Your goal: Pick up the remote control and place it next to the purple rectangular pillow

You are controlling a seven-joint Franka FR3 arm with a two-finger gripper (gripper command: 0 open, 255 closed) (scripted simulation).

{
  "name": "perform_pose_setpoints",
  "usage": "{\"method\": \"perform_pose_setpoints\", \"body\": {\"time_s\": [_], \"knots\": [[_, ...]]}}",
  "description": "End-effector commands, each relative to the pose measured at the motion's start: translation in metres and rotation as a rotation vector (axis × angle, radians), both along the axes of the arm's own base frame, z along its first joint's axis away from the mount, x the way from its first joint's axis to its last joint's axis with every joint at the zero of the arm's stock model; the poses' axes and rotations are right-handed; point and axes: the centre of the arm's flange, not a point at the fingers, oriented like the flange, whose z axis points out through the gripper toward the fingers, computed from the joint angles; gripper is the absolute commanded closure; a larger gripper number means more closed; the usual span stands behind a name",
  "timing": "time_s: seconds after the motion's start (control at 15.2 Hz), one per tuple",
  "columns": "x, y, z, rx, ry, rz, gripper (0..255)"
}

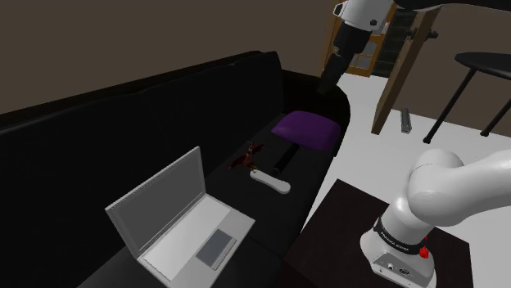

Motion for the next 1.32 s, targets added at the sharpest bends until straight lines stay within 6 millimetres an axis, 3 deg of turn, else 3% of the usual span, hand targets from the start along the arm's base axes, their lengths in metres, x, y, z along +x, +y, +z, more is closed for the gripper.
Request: {"method": "perform_pose_setpoints", "body": {"time_s": [0.0, 1.25], "knots": [[0.0, 0.0, 0.0, 0.0, 0.0, 0.0, 0], [0.118, -0.024, -0.224, -0.033, 0.083, 0.08, 0]]}}
